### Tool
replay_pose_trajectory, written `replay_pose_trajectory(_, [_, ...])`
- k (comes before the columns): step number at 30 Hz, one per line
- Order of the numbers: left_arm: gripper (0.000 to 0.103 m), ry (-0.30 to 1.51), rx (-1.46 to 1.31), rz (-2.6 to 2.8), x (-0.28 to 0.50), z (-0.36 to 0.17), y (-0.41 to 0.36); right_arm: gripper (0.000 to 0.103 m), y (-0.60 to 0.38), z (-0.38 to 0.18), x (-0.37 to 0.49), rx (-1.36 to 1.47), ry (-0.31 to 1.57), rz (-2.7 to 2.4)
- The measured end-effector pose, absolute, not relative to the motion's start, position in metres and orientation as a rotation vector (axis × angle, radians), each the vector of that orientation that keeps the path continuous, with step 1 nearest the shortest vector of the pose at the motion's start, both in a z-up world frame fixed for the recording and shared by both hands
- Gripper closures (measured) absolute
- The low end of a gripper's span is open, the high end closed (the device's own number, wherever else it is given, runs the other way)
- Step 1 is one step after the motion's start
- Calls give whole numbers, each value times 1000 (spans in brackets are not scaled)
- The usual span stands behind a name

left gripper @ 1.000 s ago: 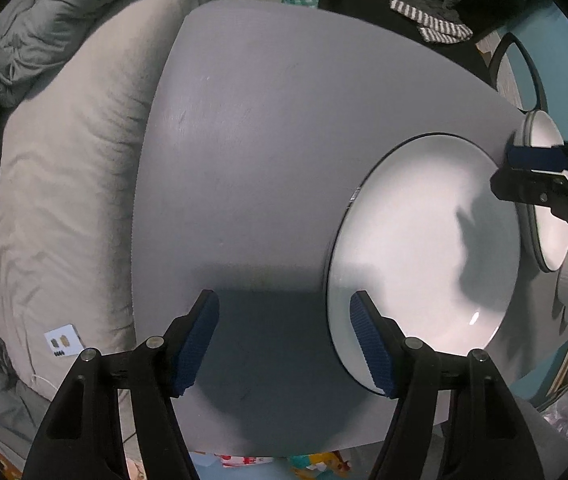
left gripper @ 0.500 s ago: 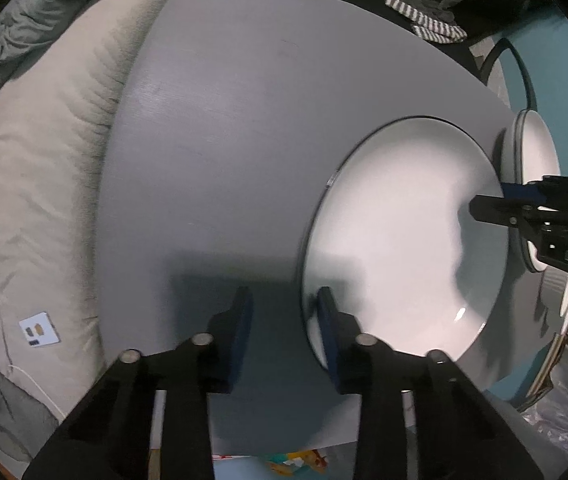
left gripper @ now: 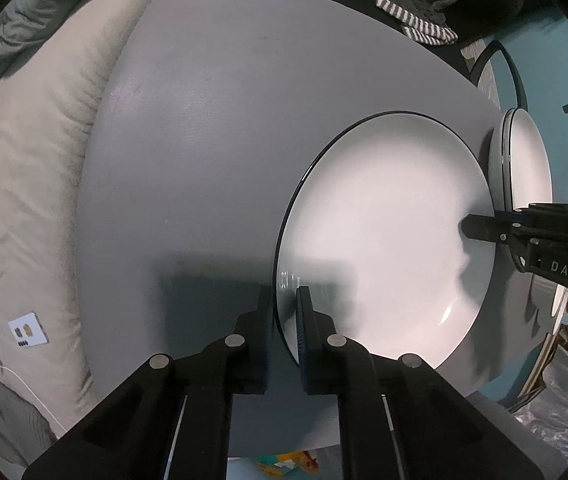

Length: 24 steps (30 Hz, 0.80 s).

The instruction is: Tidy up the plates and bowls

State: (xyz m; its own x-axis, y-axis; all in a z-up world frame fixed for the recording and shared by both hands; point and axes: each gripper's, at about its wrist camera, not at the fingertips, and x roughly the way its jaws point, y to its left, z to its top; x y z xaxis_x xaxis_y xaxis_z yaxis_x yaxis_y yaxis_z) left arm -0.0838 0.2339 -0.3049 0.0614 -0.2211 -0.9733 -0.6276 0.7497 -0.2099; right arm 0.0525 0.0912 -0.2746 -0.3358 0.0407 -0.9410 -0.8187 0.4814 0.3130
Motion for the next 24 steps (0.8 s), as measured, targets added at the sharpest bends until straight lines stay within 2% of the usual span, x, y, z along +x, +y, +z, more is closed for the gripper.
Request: replay_pose_trajectory(24, [94, 1502, -708, 369, -79, -301, 224, 94, 72, -272, 58, -595, 1723, 956])
